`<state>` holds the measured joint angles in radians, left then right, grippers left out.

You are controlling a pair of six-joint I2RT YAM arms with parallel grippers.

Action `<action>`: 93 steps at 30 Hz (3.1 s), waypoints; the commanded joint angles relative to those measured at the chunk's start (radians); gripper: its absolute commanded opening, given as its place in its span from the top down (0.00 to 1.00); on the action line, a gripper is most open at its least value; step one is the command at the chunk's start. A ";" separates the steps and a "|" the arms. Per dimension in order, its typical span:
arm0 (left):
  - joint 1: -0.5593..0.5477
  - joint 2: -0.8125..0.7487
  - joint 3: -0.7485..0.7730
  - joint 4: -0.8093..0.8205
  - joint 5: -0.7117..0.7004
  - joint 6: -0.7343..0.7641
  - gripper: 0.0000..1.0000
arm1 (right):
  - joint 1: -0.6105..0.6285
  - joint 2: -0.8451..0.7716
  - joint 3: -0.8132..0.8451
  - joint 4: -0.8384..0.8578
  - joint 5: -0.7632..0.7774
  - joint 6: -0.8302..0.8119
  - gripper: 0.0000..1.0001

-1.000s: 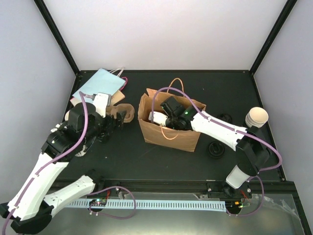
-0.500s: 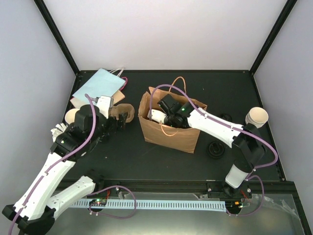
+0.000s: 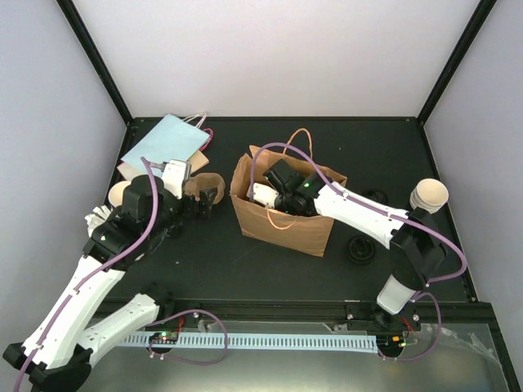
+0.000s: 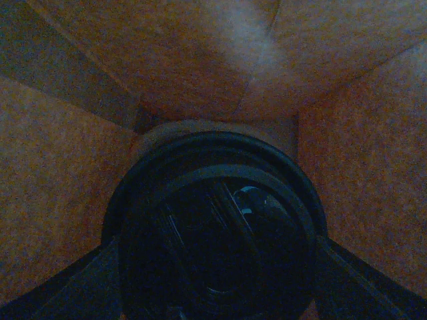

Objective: Pack the takeout coffee

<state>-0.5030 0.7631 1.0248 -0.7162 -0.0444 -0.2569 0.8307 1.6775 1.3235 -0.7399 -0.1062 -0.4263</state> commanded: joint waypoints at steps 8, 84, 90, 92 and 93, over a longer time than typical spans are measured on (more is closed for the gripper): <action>0.008 -0.055 0.022 0.007 0.056 -0.013 0.01 | -0.001 -0.017 0.020 -0.096 0.034 0.011 0.48; 0.116 0.498 0.479 0.085 0.537 0.333 0.01 | 0.023 -0.762 -0.014 0.052 0.345 0.646 0.00; 0.153 0.662 0.635 -0.040 0.693 0.395 0.01 | 0.023 -0.781 -0.020 -0.104 0.363 0.686 0.00; 0.153 0.681 0.632 -0.017 0.729 0.414 0.01 | 0.023 -0.800 -0.023 -0.120 0.372 0.659 0.00; 0.153 0.688 0.628 -0.003 0.755 0.426 0.01 | 0.023 -0.809 -0.029 -0.122 0.382 0.659 0.00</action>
<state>-0.3588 1.4231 1.6211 -0.6991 0.5800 0.0933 0.8516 0.9123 1.2980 -0.7902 0.2188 0.2134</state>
